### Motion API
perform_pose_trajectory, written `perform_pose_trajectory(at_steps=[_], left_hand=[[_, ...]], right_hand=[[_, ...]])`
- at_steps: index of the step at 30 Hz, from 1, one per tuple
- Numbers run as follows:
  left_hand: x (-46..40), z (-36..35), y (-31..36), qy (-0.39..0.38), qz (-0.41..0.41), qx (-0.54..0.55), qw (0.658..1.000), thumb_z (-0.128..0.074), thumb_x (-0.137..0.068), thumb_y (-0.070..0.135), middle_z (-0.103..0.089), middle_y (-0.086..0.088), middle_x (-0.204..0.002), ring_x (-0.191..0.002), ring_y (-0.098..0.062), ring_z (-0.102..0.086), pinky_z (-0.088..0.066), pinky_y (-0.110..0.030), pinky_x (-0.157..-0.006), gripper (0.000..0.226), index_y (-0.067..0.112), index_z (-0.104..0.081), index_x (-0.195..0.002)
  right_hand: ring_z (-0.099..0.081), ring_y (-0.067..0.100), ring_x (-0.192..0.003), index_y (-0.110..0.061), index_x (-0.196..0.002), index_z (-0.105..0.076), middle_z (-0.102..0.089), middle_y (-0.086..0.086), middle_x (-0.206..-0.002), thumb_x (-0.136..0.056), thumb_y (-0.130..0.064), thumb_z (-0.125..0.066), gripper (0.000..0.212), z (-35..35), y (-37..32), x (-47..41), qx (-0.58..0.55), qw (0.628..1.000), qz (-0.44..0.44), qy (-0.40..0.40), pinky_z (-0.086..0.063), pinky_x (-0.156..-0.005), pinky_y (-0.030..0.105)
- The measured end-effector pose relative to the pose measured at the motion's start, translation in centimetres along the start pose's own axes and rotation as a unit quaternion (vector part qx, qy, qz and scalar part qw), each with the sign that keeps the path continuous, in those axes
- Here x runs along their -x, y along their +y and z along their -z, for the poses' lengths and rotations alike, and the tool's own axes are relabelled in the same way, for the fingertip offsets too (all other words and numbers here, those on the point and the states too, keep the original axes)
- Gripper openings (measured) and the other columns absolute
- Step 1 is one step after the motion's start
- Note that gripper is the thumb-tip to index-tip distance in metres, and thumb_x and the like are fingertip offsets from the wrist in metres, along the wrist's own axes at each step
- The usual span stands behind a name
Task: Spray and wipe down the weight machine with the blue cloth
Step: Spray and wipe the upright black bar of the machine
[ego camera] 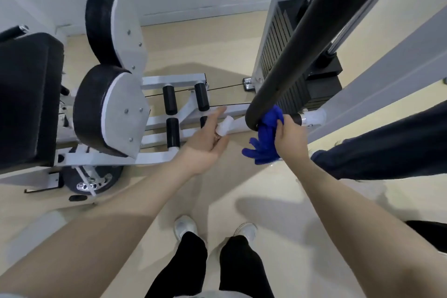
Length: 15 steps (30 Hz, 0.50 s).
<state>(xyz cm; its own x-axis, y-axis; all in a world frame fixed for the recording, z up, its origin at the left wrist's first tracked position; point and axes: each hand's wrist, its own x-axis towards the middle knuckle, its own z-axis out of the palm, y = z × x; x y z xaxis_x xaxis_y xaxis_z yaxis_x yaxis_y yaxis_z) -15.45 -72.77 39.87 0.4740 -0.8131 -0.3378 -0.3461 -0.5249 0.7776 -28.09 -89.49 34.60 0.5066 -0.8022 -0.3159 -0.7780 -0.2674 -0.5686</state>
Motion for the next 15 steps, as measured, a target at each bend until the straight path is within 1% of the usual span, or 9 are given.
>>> perform_pose_trajectory(at_steps=[2,3,4,5,6,8,10,13,15], left_hand=[[0.2,0.5,1.4,-0.022,-0.051,-0.053,0.997,-0.039,-0.098,0.023,-0.044,0.008,-0.115,-0.075,-0.006,-0.052,-0.042,-0.025,-0.074,0.058,0.035,-0.009,-0.146],[0.2,0.6,2.0,-0.024,-0.074,-0.085,0.993,-0.038,-0.099,0.024,-0.041,0.008,-0.117,-0.083,-0.007,-0.053,-0.041,-0.025,-0.078,0.058,0.035,-0.007,-0.147],[0.2,0.8,2.7,-0.018,-0.095,-0.108,0.989,-0.037,-0.099,0.025,-0.041,0.005,-0.115,-0.091,-0.010,-0.053,-0.040,-0.024,-0.080,0.056,0.035,-0.008,-0.147],[0.0,0.9,3.1,-0.001,-0.114,-0.119,0.986,-0.037,-0.099,0.025,-0.044,0.003,-0.112,-0.092,-0.010,-0.053,-0.039,-0.023,-0.080,0.054,0.034,-0.012,-0.147],[0.0,0.8,3.6,0.014,-0.123,-0.114,0.986,-0.039,-0.099,0.025,-0.047,0.001,-0.109,-0.088,-0.007,-0.053,-0.039,-0.023,-0.079,0.052,0.033,-0.018,-0.146],[-0.2,0.5,4.3,0.037,-0.123,-0.088,0.988,-0.045,-0.096,0.025,-0.052,0.000,-0.104,-0.069,0.002,-0.048,-0.041,-0.024,-0.076,0.048,0.034,-0.029,-0.141],[-0.5,-0.1,5.3,0.055,-0.117,-0.088,0.988,-0.049,-0.094,0.027,-0.054,0.002,-0.100,-0.059,0.004,-0.045,-0.040,-0.023,-0.071,0.046,0.034,-0.034,-0.137],[-1.2,-0.8,6.7,0.106,-0.074,-0.058,0.990,-0.049,-0.095,0.025,-0.047,0.005,-0.087,-0.057,-0.001,-0.044,-0.039,-0.023,-0.069,0.043,0.030,-0.035,-0.135],[-1.4,-1.3,7.5,0.137,-0.064,-0.020,0.988,-0.048,-0.095,0.025,-0.047,0.008,-0.087,-0.059,0.000,-0.048,-0.040,-0.022,-0.068,0.040,0.030,-0.035,-0.132]], right_hand=[[-0.055,0.021,-0.079,-0.008,-0.094,-0.047,-0.057,0.009,-0.086,-0.101,-0.021,-0.031,0.021,1.3,-0.8,1.0,-0.032,0.999,-0.003,-0.001,-0.046,-0.074,0.035],[-0.055,0.021,-0.082,-0.006,-0.096,-0.049,-0.057,0.010,-0.088,-0.101,-0.022,-0.031,0.024,2.0,-1.4,1.1,-0.048,0.999,-0.011,-0.001,-0.046,-0.077,0.036],[-0.055,0.021,-0.082,-0.005,-0.097,-0.050,-0.057,0.010,-0.089,-0.101,-0.022,-0.031,0.026,2.5,-2.1,1.1,-0.068,0.997,-0.018,-0.006,-0.044,-0.078,0.035],[-0.054,0.019,-0.081,-0.006,-0.097,-0.051,-0.056,0.009,-0.088,-0.101,-0.022,-0.031,0.026,2.8,-2.9,0.9,-0.085,0.996,-0.019,-0.014,-0.042,-0.076,0.033],[-0.053,0.018,-0.078,-0.007,-0.094,-0.051,-0.056,0.009,-0.086,-0.101,-0.022,-0.032,0.026,3.1,-3.5,0.7,-0.091,0.995,-0.011,-0.024,-0.039,-0.075,0.032],[-0.052,0.021,-0.079,-0.008,-0.091,-0.052,-0.057,0.009,-0.086,-0.100,-0.022,-0.032,0.026,3.6,-4.3,0.5,-0.071,0.996,0.010,-0.044,-0.037,-0.074,0.031],[-0.053,0.024,-0.082,-0.005,-0.093,-0.054,-0.059,0.011,-0.089,-0.100,-0.021,-0.033,0.027,4.2,-4.4,0.4,-0.033,0.997,0.034,-0.059,-0.038,-0.074,0.030],[-0.054,0.027,-0.082,-0.001,-0.093,-0.054,-0.060,0.014,-0.089,-0.100,-0.020,-0.035,0.028,5.5,-3.5,-0.3,0.033,0.994,0.070,-0.079,-0.039,-0.073,0.032],[-0.055,0.029,-0.081,0.001,-0.094,-0.054,-0.061,0.014,-0.088,-0.099,-0.020,-0.035,0.029,6.3,-2.4,-0.8,0.062,0.990,0.097,-0.084,-0.040,-0.074,0.034]])
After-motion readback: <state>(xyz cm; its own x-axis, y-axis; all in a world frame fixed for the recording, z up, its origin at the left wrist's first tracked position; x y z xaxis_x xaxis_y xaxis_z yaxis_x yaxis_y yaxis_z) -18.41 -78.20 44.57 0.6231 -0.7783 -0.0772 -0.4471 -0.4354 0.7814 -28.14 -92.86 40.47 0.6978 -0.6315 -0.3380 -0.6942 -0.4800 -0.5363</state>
